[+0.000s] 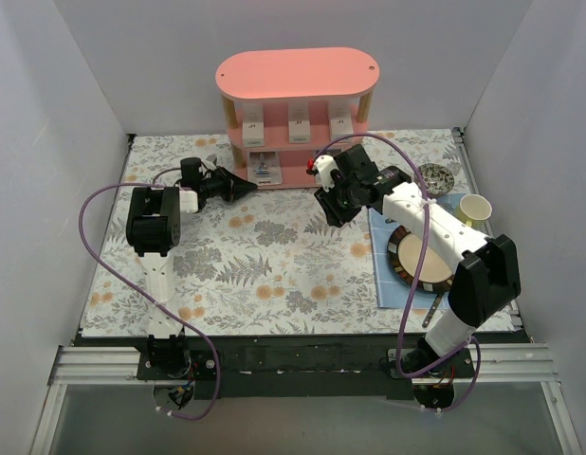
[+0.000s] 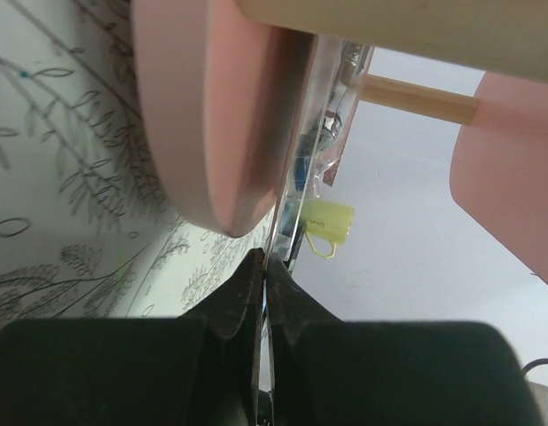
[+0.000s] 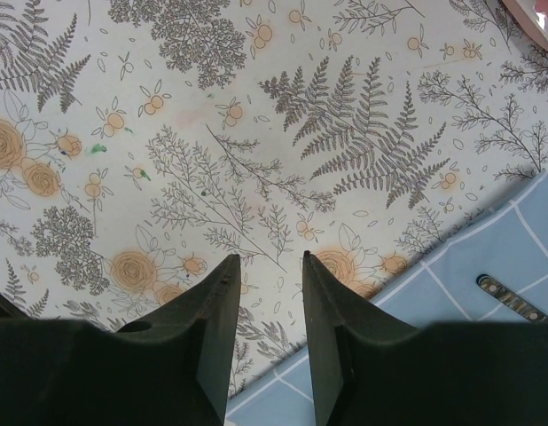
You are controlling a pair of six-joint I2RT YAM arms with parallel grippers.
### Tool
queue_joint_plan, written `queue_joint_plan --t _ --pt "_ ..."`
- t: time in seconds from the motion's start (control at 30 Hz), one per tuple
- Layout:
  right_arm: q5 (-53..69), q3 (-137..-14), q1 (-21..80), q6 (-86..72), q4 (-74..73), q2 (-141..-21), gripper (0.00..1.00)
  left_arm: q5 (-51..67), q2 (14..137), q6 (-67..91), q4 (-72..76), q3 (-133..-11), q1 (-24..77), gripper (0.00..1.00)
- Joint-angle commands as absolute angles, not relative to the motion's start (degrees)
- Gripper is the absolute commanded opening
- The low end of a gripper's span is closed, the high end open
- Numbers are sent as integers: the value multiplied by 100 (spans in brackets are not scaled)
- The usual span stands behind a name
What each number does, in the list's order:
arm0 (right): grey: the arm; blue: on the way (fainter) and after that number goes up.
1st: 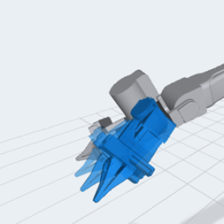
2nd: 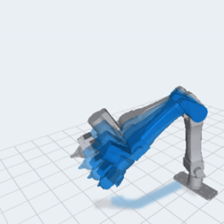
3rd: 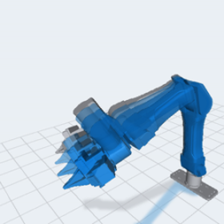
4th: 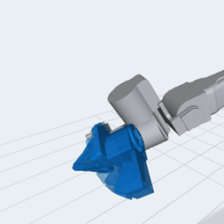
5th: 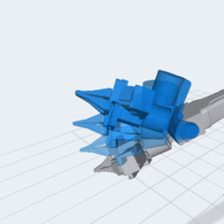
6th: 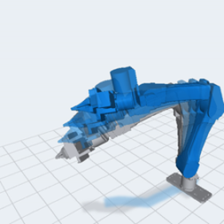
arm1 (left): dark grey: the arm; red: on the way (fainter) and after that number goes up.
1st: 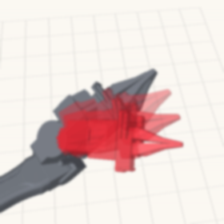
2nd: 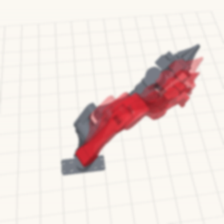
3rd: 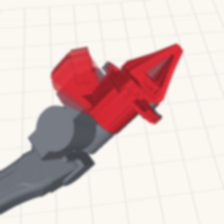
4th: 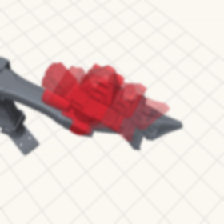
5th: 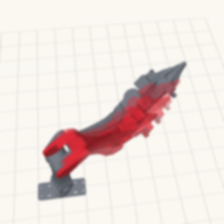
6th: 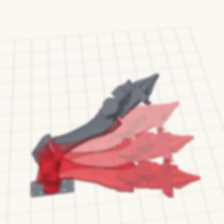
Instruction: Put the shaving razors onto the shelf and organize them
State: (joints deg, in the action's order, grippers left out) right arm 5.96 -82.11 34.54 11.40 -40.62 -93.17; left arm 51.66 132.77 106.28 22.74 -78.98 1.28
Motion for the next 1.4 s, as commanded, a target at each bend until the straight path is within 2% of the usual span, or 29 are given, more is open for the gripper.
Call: queue_joint_plan --t 0.0,0.13,0.17,0.2,0.3,0.33,0.43,0.67,0.8,0.93,1.07,1.17,1.2,1.33,1.37 --pt "615 -8464 3428 1178 -4052 -9351 42 5291 13131 10547 2100 -7778 62 0" --pt "624 -8481 3436 1160 -4052 -9378 42 5274 13131 10599 2066 -7770 62 1" --pt "624 -8490 3437 1169 -4043 -9395 42 5265 13122 10600 2031 -7778 62 6" --pt "624 -8490 3437 1169 -4034 -9396 42 5239 13122 10600 1926 -7787 70 16" --pt "633 -8508 3437 1160 -4043 -9404 42 5186 13104 10547 1776 -7778 62 27" --pt "633 -8508 3437 1169 -4043 -9422 42 5151 13078 10529 1732 -7778 62 35" --pt "642 -8508 3428 1160 -4017 -9430 42 5168 12999 10407 1574 -7761 62 43" --pt "668 -8622 3428 1213 -3929 -9536 42 5203 12297 9968 1187 -7287 9 48" --pt "712 -8736 3428 1283 -3859 -9598 43 5168 11621 9388 407 -6935 -263 48" --pt "756 -8763 3428 1362 -3806 -9598 45 4773 10367 8711 -614 -6452 -369 49" --pt "887 -8763 3428 1424 -3867 -9545 54 4501 9460 7763 -1553 -6100 -439 50" --pt "984 -8693 3419 1468 -3955 -9449 62 3827 8976 6463 -2634 -6205 -466 51" --pt "1054 -8649 3419 1503 -3981 -9422 71 3641 8887 5790 -3150 -6327 -475 51" --pt "1230 -8456 3428 1564 -4140 -9203 74 2771 8421 4714 -4050 -6468 -518 64" --pt "1248 -8377 3419 1573 -4148 -9037 76 2603 8333 4607 -4147 -6443 -536 76"
